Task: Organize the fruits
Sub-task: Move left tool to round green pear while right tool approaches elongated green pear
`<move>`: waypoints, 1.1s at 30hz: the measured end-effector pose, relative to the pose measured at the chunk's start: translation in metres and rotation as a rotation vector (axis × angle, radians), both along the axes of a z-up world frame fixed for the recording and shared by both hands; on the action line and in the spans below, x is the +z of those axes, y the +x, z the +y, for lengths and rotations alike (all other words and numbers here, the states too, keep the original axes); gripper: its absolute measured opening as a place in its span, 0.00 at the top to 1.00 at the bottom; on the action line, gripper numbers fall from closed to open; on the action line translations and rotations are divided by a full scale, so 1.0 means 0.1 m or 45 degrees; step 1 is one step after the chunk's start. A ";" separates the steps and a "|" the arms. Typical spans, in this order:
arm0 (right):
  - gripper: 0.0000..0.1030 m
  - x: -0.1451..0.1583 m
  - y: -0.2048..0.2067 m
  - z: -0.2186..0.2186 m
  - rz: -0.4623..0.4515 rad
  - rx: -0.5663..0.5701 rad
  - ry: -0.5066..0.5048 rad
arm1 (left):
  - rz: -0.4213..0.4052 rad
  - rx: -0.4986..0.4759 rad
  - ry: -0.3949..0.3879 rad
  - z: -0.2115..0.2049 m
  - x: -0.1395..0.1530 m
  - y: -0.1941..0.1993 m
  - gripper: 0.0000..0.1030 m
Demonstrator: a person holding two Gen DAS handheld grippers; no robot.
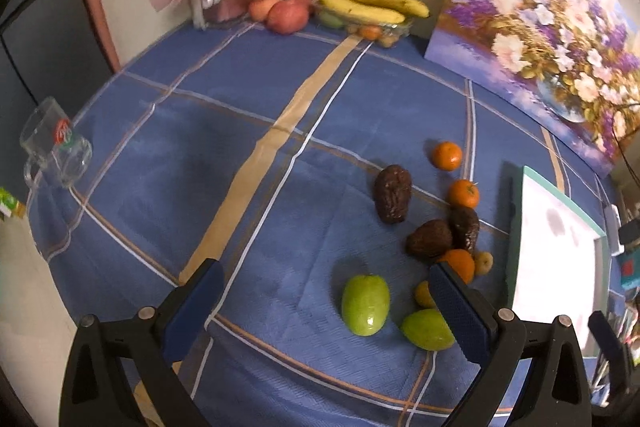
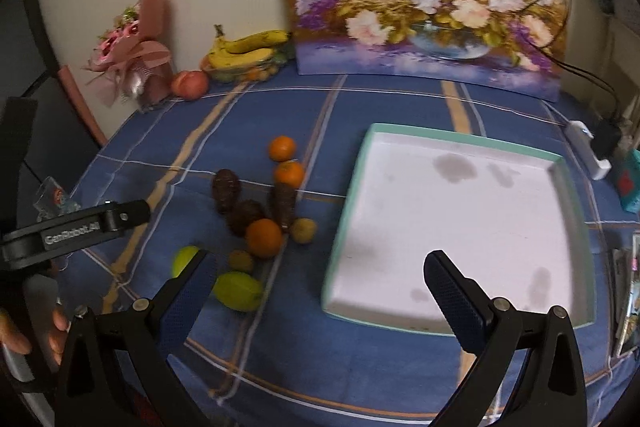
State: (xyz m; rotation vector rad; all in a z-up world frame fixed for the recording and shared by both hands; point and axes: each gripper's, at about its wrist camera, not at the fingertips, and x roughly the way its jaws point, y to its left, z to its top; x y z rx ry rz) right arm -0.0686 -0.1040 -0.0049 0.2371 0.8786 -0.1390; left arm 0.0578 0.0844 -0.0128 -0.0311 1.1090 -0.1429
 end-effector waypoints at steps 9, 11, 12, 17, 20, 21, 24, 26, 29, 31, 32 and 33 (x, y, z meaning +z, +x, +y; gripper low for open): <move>0.16 -0.24 0.28 0.26 0.129 0.128 0.058 | 0.199 0.032 -0.048 0.02 -0.36 0.16 0.10; 0.20 -0.31 0.33 0.29 0.166 0.148 0.075 | 0.246 0.030 -0.074 0.00 -0.44 0.19 0.11; 0.21 -0.35 0.34 0.31 0.183 0.162 0.083 | 0.275 0.032 -0.097 0.00 -0.49 0.20 0.12; 0.27 -0.49 0.43 0.38 0.253 0.206 0.111 | 0.373 0.041 -0.160 -0.03 -0.67 0.22 0.17; 0.32 -0.58 0.46 0.40 0.299 0.222 0.118 | 0.389 0.031 -0.151 -0.07 -0.71 0.22 0.23; 0.32 -0.60 0.47 0.41 0.308 0.226 0.118 | 0.395 0.029 -0.147 -0.08 -0.72 0.22 0.25; 0.33 -0.68 0.50 0.44 0.340 0.246 0.121 | 0.437 0.024 -0.164 -0.12 -0.80 0.21 0.29; 0.35 -0.70 0.53 0.47 0.350 0.255 0.118 | 0.462 0.017 -0.172 -0.16 -0.86 0.21 0.37; 0.36 -0.74 0.56 0.48 0.360 0.267 0.131 | 0.487 0.013 -0.208 -0.19 -0.92 0.20 0.50; 0.36 -0.77 0.57 0.49 0.366 0.272 0.134 | 0.475 0.007 -0.214 -0.21 -0.91 0.19 0.56; 0.37 -0.79 0.59 0.51 0.367 0.273 0.133 | 0.465 0.002 -0.214 -0.23 -0.90 0.18 0.60; 0.37 -0.80 0.60 0.52 0.368 0.275 0.136 | 0.460 0.000 -0.207 -0.24 -0.90 0.17 0.60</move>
